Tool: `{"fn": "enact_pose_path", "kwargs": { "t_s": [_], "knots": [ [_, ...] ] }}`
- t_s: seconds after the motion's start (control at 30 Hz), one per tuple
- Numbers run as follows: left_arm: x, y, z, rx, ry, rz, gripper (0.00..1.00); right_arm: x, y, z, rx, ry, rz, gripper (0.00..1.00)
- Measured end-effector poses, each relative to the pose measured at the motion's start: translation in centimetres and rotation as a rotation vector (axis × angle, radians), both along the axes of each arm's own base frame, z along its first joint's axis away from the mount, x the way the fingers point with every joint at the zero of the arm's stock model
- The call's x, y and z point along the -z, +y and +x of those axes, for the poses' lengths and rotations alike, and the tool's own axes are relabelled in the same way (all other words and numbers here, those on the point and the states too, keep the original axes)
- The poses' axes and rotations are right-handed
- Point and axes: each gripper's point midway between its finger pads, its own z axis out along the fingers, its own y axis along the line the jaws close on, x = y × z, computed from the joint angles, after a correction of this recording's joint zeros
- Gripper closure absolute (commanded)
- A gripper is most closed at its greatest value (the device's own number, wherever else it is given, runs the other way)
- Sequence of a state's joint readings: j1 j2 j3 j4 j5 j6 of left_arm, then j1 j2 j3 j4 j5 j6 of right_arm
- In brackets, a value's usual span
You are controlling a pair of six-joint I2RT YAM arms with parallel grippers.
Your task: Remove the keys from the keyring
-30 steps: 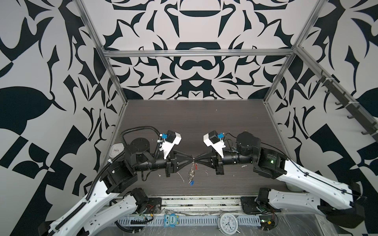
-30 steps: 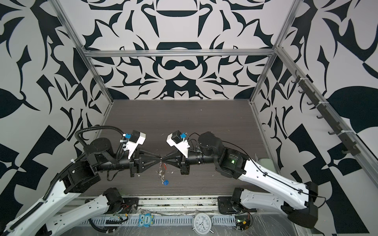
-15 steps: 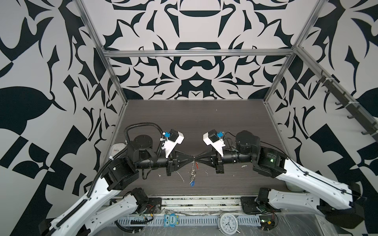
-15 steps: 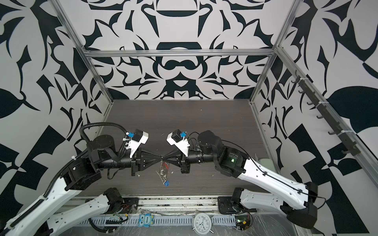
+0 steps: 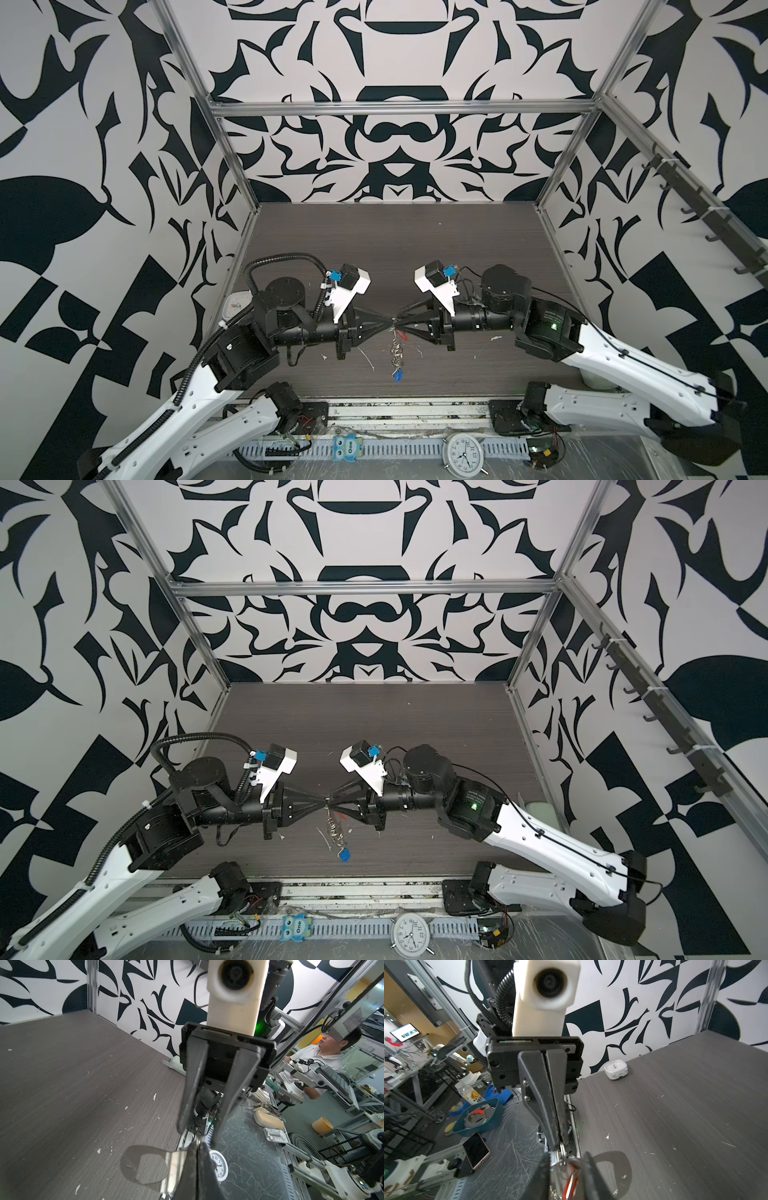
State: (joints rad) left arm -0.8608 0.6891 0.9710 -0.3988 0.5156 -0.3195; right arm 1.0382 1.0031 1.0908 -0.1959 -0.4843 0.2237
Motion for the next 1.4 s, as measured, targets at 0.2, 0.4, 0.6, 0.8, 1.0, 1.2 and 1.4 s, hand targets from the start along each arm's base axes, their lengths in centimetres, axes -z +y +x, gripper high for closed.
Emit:
{"fn": "enact_pose_path", "kwargs": {
  "t_s": [0.2, 0.4, 0.6, 0.8, 1.0, 1.2, 1.4],
  "knots": [
    [-0.3, 0.4, 0.0, -0.021, -0.023, -0.048, 1.00, -0.9, -1.4, 0.5, 0.068, -0.069, 0.062, 0.49],
    [-1.0, 0.4, 0.0, -0.025, -0.043, -0.086, 1.00, 1.0, -1.3, 1.1, 0.094, -0.082, 0.047, 0.48],
    [-1.4, 0.4, 0.0, -0.022, -0.053, -0.099, 1.00, 3.0, -1.3, 1.7, 0.122, -0.083, 0.009, 0.45],
    [-1.4, 0.4, 0.0, -0.022, -0.053, -0.100, 1.00, 2.7, -1.0, 1.3, 0.096, -0.090, 0.032, 0.44],
    [-1.1, 0.3, 0.1, -0.023, -0.045, -0.098, 1.00, 2.2, -1.0, 0.8, 0.073, -0.098, 0.058, 0.43],
    [-1.1, 0.3, 0.1, -0.022, -0.044, -0.099, 1.00, 1.4, -1.5, 0.7, 0.078, -0.111, 0.081, 0.43],
    [-1.1, 0.3, 0.1, -0.023, -0.043, -0.101, 1.00, 0.8, -1.5, 0.4, 0.071, -0.118, 0.103, 0.43]
  ]
}}
